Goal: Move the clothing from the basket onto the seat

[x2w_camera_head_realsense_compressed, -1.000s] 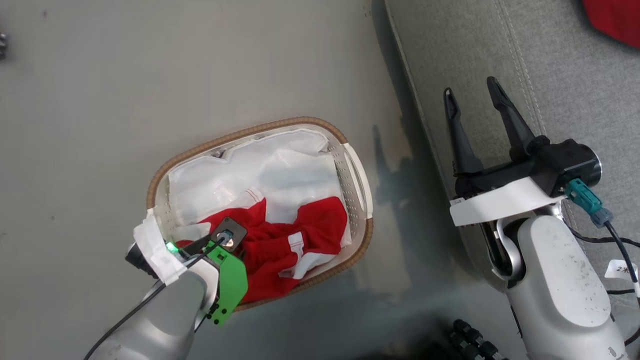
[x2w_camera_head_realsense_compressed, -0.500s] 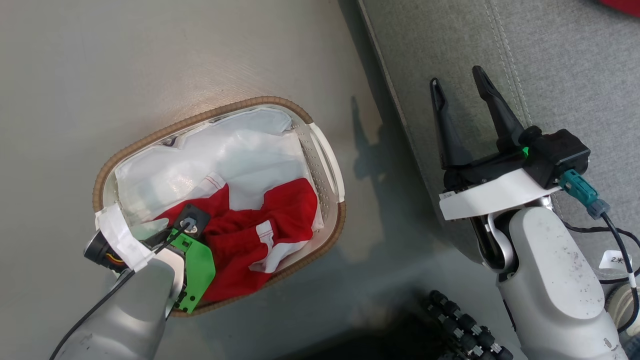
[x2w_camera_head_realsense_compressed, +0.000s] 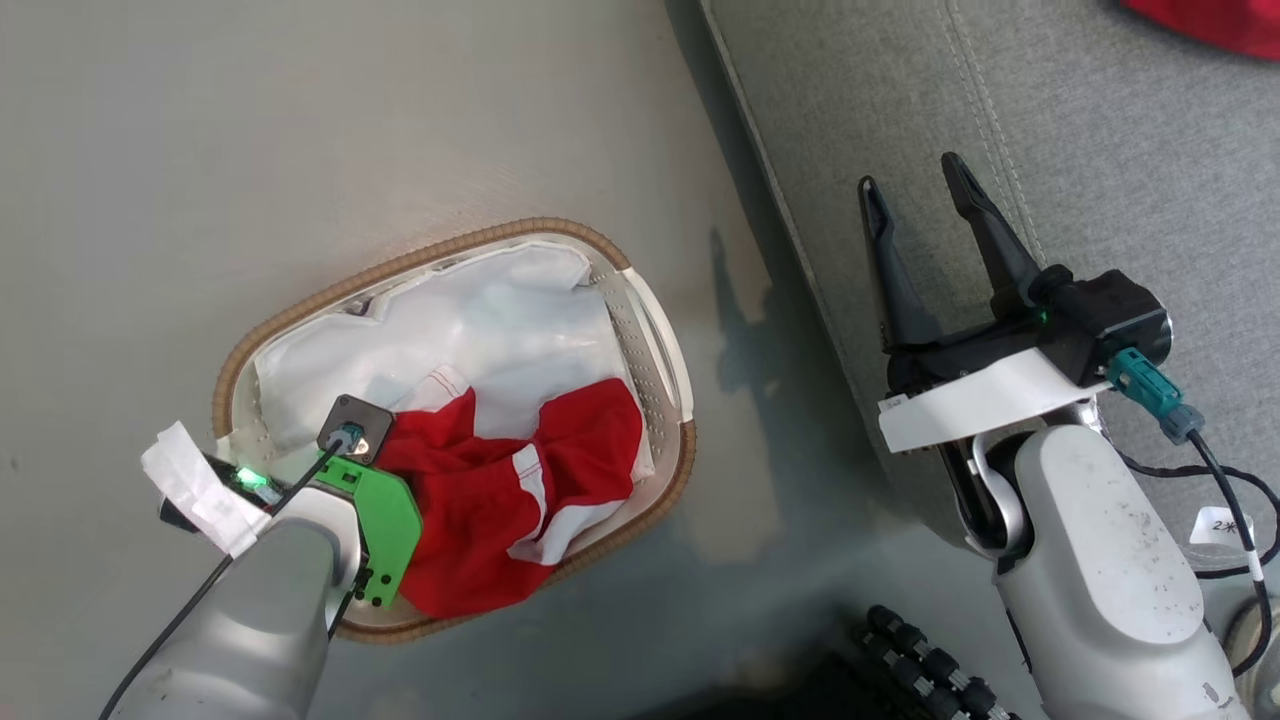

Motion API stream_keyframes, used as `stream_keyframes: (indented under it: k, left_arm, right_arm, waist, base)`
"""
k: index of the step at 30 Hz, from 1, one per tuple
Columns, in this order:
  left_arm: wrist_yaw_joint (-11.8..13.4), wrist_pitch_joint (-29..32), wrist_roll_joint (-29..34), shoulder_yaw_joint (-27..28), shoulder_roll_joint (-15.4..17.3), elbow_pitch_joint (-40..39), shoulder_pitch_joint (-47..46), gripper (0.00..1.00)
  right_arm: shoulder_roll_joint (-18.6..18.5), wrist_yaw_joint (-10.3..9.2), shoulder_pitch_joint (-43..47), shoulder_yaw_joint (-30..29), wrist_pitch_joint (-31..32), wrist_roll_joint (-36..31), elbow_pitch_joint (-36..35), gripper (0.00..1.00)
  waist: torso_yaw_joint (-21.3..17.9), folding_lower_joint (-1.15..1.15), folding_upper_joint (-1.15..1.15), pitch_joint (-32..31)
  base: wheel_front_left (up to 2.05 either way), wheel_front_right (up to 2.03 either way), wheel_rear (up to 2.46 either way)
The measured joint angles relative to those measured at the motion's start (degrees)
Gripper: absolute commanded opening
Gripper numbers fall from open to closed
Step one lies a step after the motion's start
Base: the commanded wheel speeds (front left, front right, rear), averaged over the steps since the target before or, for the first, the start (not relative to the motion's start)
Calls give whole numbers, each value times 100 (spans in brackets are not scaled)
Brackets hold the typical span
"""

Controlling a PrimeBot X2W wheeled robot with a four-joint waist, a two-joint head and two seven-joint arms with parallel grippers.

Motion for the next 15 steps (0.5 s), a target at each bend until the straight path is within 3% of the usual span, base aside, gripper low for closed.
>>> stream_keyframes:
  k: [6, 15]
  left_arm:
    - [-62, -570, -140, 56, -103, -154, 66, 0]
    - [-119, -865, -105, -60, -162, -600, 171, 0]
  right_arm:
    - [2, 0, 154, -63, 0, -186, 138, 100]
    - [4, 0, 600, -192, 0, -441, 338, 100]
  waist:
    - [139, 0, 0, -420]
    - [397, 0, 0, -1265]
  base:
    - [0, 0, 0]
    - [0, 0, 0]
